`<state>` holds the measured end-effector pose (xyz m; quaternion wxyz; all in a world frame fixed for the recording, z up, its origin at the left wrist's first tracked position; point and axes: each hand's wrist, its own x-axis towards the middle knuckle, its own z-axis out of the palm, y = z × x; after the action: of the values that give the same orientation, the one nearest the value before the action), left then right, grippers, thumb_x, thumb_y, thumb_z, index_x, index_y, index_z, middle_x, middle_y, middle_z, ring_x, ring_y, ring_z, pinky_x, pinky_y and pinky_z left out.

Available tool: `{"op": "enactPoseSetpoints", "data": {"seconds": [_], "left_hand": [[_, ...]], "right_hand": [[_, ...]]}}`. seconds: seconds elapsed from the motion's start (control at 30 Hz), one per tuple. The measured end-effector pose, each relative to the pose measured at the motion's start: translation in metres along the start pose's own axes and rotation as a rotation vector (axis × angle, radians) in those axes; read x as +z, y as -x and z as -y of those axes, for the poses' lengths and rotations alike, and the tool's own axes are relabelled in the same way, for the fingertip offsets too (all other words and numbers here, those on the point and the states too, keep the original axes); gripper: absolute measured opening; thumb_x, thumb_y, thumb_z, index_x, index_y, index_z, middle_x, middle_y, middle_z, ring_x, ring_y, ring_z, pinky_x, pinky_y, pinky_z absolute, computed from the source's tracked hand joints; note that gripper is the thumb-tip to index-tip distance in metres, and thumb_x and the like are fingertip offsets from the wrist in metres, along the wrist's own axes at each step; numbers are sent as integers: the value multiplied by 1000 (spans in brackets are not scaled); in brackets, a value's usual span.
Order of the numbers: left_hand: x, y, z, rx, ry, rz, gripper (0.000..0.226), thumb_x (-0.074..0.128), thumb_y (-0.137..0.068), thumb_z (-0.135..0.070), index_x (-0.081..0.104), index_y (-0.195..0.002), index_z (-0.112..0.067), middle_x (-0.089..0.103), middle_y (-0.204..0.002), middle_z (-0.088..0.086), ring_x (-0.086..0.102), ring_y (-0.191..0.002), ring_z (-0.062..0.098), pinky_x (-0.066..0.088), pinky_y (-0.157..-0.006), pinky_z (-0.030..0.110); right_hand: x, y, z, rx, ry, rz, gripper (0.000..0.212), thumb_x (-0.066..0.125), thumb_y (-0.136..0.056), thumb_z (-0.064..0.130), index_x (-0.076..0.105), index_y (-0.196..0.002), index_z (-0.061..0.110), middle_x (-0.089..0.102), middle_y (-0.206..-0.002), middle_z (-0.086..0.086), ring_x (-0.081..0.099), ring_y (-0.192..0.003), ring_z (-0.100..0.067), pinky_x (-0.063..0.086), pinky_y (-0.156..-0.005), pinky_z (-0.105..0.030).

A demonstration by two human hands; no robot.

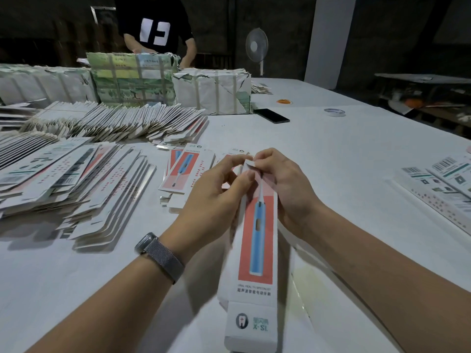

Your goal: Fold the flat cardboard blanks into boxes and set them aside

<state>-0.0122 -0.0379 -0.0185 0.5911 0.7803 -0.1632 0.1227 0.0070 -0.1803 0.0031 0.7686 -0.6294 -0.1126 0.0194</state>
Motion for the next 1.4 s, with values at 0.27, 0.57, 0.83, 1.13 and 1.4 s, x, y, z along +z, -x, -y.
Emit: {"op": "enactPoseSetpoints", "data": {"seconds": [0.27, 0.57, 0.83, 1.13, 1.4], "left_hand": [[-2, 0, 1, -1, 24, 33, 22, 50, -95, -48, 58, -115, -43, 72, -99, 2, 76, -87, 15, 64, -78, 39], [-1, 1, 4, -27, 45, 93, 36, 46, -87, -56, 48, -123, -56, 70, -110, -2, 74, -94, 11, 64, -81, 34], [-1, 2, 3, -42, 116, 109, 38, 50, -89, -51, 49, -127, -49, 71, -105, 5, 75, -92, 22, 63, -80, 41], [-4, 1, -1, -47, 149, 58, 27, 52, -92, -49, 49, -119, -48, 72, -92, -10, 76, -88, 16, 62, -71, 30], [-8, 0, -3, -72, 207, 49, 15, 49, -104, -33, 52, -114, -43, 73, -95, 3, 75, -83, 18, 58, -66, 27]], "right_hand": [[-2, -3, -1, -62, 70, -28, 19, 57, -97, 5, 59, -79, 10, 64, -64, 3, 62, -59, -13, 55, -63, -24], [-3, -3, 2, -6, 72, -63, 24, 54, -97, 11, 56, -73, 15, 61, -62, 1, 58, -56, -17, 50, -61, -29], [-7, -4, 3, 29, 124, -17, 24, 50, -99, 14, 56, -76, 18, 62, -70, -2, 59, -67, -21, 49, -61, -29], [-5, -2, 0, 19, 113, 43, 35, 43, -105, 36, 67, -84, 22, 68, -83, -5, 67, -74, -22, 58, -79, -43], [-7, -4, -1, -37, 114, 55, 32, 48, -104, 29, 69, -81, 26, 67, -78, -1, 67, -73, -18, 59, -68, -31]]}}
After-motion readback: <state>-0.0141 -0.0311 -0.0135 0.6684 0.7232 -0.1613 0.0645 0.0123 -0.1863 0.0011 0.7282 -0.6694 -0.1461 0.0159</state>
